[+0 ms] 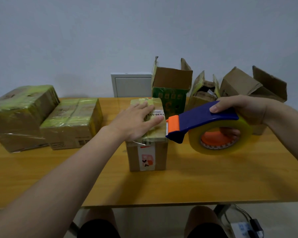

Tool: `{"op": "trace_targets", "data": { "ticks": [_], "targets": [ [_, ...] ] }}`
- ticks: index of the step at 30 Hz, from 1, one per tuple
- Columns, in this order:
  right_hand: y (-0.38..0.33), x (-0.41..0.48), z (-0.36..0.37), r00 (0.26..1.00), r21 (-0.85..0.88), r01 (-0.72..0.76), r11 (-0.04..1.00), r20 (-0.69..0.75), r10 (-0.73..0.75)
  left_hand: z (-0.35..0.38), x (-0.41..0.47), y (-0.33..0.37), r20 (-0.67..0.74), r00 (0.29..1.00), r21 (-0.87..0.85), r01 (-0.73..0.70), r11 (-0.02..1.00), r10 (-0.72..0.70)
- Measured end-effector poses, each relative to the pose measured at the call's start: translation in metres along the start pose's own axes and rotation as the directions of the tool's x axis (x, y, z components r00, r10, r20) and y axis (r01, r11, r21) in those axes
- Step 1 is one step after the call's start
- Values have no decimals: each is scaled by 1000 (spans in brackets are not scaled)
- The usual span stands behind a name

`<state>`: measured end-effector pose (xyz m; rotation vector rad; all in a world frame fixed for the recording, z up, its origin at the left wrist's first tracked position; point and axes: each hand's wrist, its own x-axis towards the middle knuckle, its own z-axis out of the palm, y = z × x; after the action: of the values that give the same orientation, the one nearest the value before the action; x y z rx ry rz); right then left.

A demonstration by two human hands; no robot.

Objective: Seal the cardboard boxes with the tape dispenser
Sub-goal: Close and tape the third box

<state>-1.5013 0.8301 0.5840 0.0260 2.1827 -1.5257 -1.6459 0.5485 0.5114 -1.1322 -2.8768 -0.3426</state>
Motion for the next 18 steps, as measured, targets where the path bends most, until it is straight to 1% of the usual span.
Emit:
{"op": "trace_targets", "data": {
  "ticks": [2,5,8,10,12,13,15,16,18],
  "targets": [
    [0,2,-1,1000,-25,3,1000,13,-3,-1,-2,1,35,999,-23,-22,999,23],
    [-2,4,1,1000,-61,-5,998,21,6,-5,-1,1,97,995,-13,-19,1000,20],
    [-3,4,1,1000,-48,-5,999,22,6,-5,8,12,132,991,-58,40,997,-32],
    [-3,4,-2,999,-37,-10,999,47,11,2,14,28,101,991,-67,100,993,-93],
    [-3,2,-3,995,-38,-17,999,94,20,13,16,38,50,993,15,110,994,-110],
    [-1,1,-4,995,-30,-26,999,90,29,18,16,39,33,995,53,96,994,-98],
    [9,0,-7,998,41,-52,998,31,51,21,15,35,0,995,17,104,994,-104],
    [14,1,-9,998,95,-53,994,28,51,20,14,33,-15,993,-12,116,993,-117],
    [21,2,-10,991,162,-46,986,131,25,19,13,32,-28,993,-3,110,994,-110]
  ]
}}
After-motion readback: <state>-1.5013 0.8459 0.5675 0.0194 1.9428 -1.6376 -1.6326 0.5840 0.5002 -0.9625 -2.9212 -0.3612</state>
